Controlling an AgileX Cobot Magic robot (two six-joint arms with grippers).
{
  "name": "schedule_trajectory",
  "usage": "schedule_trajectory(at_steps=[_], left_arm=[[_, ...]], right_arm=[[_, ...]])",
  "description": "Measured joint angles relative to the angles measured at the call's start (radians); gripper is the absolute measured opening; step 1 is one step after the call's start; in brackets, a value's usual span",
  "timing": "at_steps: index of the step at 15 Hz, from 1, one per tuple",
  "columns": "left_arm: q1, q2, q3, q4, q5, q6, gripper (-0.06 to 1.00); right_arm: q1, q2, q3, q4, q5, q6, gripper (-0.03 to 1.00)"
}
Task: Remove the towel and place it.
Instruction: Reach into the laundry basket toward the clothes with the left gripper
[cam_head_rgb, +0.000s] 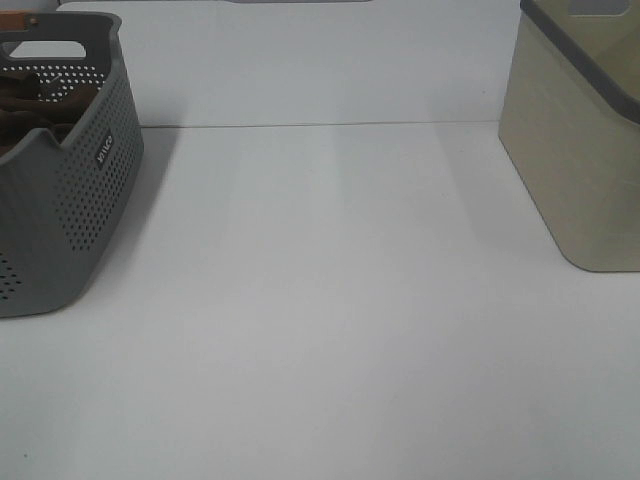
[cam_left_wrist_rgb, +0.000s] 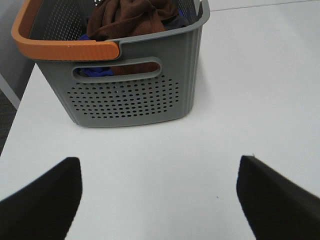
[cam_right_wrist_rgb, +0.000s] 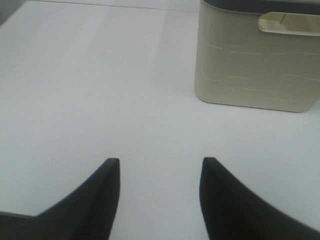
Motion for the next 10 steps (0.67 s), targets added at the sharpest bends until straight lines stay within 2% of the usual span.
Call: schedule_trajectory(at_steps=[10], left_arm=[[0.000,0.000,0.000,0.000,0.000,0.000,0.80]], right_arm=[[0.000,0.000,0.000,0.000,0.000,0.000,0.48]])
